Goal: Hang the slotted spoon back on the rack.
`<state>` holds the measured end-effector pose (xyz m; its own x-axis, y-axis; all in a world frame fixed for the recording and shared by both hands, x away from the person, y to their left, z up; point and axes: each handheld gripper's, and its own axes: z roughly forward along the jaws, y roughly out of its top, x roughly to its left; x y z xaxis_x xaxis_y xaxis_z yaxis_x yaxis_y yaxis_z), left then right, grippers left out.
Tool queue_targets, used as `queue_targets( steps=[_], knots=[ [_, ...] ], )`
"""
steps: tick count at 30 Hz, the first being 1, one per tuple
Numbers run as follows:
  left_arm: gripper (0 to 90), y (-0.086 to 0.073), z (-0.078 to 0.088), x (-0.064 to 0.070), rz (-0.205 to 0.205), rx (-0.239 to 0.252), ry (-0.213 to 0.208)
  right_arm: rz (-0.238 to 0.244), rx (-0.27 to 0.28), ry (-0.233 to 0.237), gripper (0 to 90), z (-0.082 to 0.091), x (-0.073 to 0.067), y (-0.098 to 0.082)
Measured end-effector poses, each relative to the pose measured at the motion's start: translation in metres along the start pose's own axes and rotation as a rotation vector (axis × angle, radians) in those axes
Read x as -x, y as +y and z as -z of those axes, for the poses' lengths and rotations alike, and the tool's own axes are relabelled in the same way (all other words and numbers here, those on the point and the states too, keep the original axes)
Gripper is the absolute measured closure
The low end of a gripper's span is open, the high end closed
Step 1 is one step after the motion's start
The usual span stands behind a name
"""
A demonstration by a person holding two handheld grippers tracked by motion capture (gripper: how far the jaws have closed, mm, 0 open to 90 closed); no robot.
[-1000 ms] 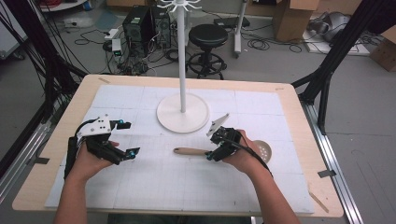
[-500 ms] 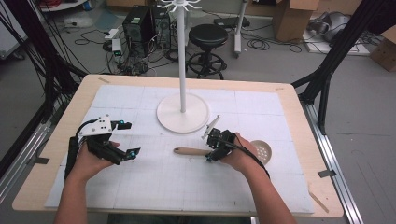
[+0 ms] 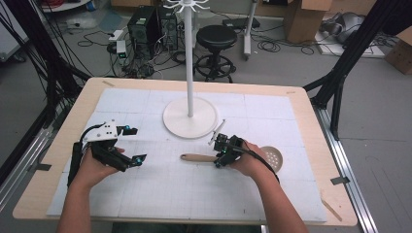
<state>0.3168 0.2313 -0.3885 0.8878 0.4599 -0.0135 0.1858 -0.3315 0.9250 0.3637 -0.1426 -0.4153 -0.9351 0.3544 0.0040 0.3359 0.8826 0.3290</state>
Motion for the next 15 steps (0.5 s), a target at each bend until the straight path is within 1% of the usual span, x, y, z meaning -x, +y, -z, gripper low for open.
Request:
queue_targets(
  steps=[2, 3, 6, 7, 8, 9, 11, 12, 13, 14, 15],
  knots=[
    [1.7, 0.0, 0.0, 0.0, 0.0, -0.001, 0.0, 0.007, 0.005, -0.002, 69.5, 0.0, 0.0, 0.0],
    [1.7, 0.0, 0.0, 0.0, 0.002, 0.002, -0.001, 0.01, -0.001, -0.008, 70.3, 0.0, -0.001, 0.0],
    [1.6, 0.0, 0.001, 0.0, -0.002, 0.002, -0.001, 0.042, -0.008, -0.017, 75.4, 0.0, -0.004, 0.002],
    [1.7, 0.0, 0.001, -0.001, 0.001, 0.003, 0.0, 0.027, -0.007, -0.022, 75.6, 0.001, -0.005, 0.002],
    [1.7, 0.0, 0.001, -0.001, 0.001, 0.003, 0.0, 0.027, -0.007, -0.022, 75.6, 0.001, -0.005, 0.002],
    [1.6, 0.0, 0.002, -0.001, 0.001, 0.006, 0.003, 0.014, 0.008, -0.024, 75.6, 0.005, -0.004, 0.001],
    [1.7, 0.0, 0.002, -0.001, -0.001, 0.005, 0.001, 0.006, 0.046, -0.02, 75.6, 0.012, -0.004, 0.0],
    [1.7, 0.0, 0.002, -0.001, -0.001, 0.006, 0.001, 0.006, 0.046, -0.02, 75.6, 0.012, -0.004, 0.0],
    [1.6, 0.0, 0.002, -0.001, 0.006, 0.007, 0.003, -0.011, 0.093, -0.015, 75.7, 0.021, -0.004, -0.002],
    [1.6, 0.0, 0.002, -0.001, 0.006, 0.007, 0.003, -0.011, 0.093, -0.015, 75.7, 0.021, -0.004, -0.002],
    [1.6, 0.0, 0.002, -0.001, 0.004, 0.006, 0.003, -0.027, 0.138, -0.016, 75.7, 0.031, -0.003, -0.004]
  ],
)
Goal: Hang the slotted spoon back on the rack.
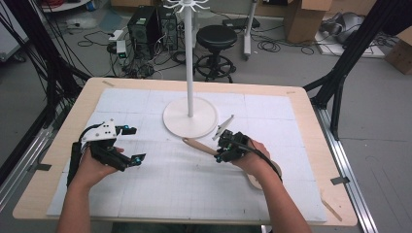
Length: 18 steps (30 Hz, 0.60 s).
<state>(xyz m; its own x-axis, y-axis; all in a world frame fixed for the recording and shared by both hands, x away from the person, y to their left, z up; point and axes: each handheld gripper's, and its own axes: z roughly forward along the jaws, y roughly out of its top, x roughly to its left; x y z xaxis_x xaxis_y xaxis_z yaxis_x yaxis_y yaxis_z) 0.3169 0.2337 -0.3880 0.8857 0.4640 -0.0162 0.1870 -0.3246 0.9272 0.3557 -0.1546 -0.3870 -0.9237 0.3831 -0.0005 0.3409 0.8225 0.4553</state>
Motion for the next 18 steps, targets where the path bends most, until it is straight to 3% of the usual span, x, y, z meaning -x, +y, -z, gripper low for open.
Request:
queue_targets(
  steps=[3, 4, 5, 8, 18],
  knots=[
    [1.7, 0.0, 0.0, 0.001, -0.004, 0.003, 0.0, -0.013, 0.075, 0.01, 75.7, 0.018, 0.001, 0.0],
    [1.7, 0.0, 0.0, 0.001, -0.004, 0.003, 0.0, -0.013, 0.075, 0.01, 75.7, 0.018, 0.001, 0.0],
    [1.6, 0.0, 0.001, 0.001, -0.004, 0.001, 0.001, -0.009, 0.117, 0.003, 75.7, 0.031, 0.002, 0.002],
    [1.7, 0.001, 0.001, 0.001, -0.005, 0.006, 0.002, -0.013, 0.178, -0.006, 75.7, 0.049, 0.001, 0.004],
    [1.6, 0.001, 0.002, 0.001, -0.003, 0.012, 0.002, 0.003, 0.276, -0.042, 75.7, 0.09, 0.002, 0.017]
  ],
)
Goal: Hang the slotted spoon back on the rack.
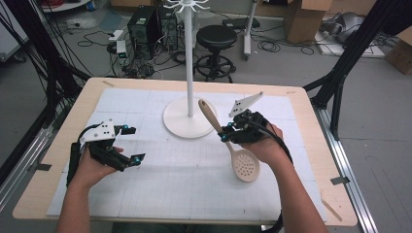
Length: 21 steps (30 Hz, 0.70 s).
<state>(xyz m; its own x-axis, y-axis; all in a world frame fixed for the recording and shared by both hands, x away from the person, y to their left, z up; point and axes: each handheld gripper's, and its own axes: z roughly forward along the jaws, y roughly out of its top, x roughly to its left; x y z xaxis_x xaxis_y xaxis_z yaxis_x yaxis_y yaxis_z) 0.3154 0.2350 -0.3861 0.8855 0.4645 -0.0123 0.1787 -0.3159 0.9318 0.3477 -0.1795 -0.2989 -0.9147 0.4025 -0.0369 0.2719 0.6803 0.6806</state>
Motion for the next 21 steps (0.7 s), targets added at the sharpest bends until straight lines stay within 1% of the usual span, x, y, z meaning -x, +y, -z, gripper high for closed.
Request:
queue_targets(
  steps=[3, 4, 5, 6, 9, 10, 11, 17, 21],
  knots=[
    [1.7, 0.0, 0.001, 0.0, -0.001, 0.0, 0.001, 0.005, 0.013, -0.002, 75.7, 0.004, 0.001, 0.005],
    [1.7, 0.0, 0.001, 0.0, 0.002, 0.005, 0.0, 0.002, 0.028, -0.001, 75.7, 0.008, 0.002, 0.009],
    [1.7, 0.0, 0.002, 0.0, -0.001, 0.009, -0.001, 0.002, 0.028, -0.001, 75.7, 0.008, 0.002, 0.009],
    [1.7, 0.0, 0.002, -0.001, 0.003, 0.01, 0.001, 0.001, 0.046, 0.003, 75.6, 0.011, 0.004, 0.013],
    [1.7, 0.0, 0.003, -0.001, 0.001, 0.009, 0.001, -0.013, 0.071, 0.011, 75.7, 0.015, 0.007, 0.018],
    [1.7, 0.0, 0.003, -0.001, 0.001, 0.011, 0.001, -0.013, 0.071, 0.011, 75.7, 0.015, 0.007, 0.018],
    [1.7, 0.001, 0.003, -0.001, 0.0, 0.015, -0.001, -0.02, 0.086, 0.013, 75.6, 0.017, 0.01, 0.022],
    [1.7, 0.0, 0.003, -0.001, 0.001, 0.013, 0.0, -0.031, 0.112, 0.012, 75.6, 0.021, 0.017, 0.03],
    [1.7, 0.0, 0.002, -0.001, 0.005, 0.009, 0.003, -0.037, 0.122, 0.034, 75.6, 0.024, 0.024, 0.036]
  ],
)
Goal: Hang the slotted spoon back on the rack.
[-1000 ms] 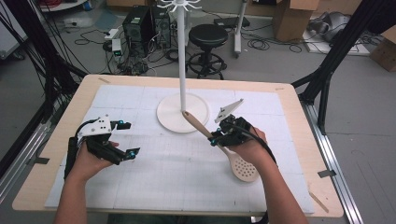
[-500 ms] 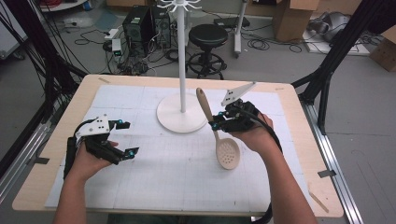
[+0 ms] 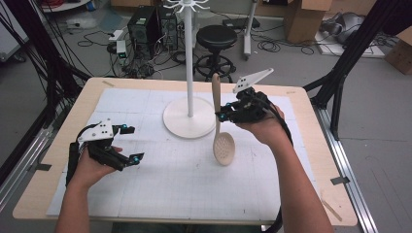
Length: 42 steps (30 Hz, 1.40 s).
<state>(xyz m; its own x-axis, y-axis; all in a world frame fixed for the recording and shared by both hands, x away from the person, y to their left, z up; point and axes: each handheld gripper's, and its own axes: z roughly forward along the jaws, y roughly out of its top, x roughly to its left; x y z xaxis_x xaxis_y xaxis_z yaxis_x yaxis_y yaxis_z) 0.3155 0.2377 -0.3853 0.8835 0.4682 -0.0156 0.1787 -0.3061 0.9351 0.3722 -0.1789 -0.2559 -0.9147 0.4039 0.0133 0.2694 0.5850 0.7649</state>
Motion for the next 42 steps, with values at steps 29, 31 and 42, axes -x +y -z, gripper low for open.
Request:
queue_targets(
  steps=[29, 31, 42],
  knots=[
    [1.7, 0.0, 0.0, 0.0, 0.0, 0.006, -0.001, -0.008, 0.056, -0.044, 75.6, 0.028, 0.041, 0.088],
    [1.7, 0.0, 0.0, 0.0, 0.001, 0.007, -0.003, -0.024, 0.05, -0.05, 75.6, 0.027, 0.044, 0.092],
    [1.6, -0.001, -0.001, -0.001, -0.001, 0.0, -0.007, -0.034, 0.018, -0.102, 75.6, 0.02, 0.052, 0.11]
  ],
)
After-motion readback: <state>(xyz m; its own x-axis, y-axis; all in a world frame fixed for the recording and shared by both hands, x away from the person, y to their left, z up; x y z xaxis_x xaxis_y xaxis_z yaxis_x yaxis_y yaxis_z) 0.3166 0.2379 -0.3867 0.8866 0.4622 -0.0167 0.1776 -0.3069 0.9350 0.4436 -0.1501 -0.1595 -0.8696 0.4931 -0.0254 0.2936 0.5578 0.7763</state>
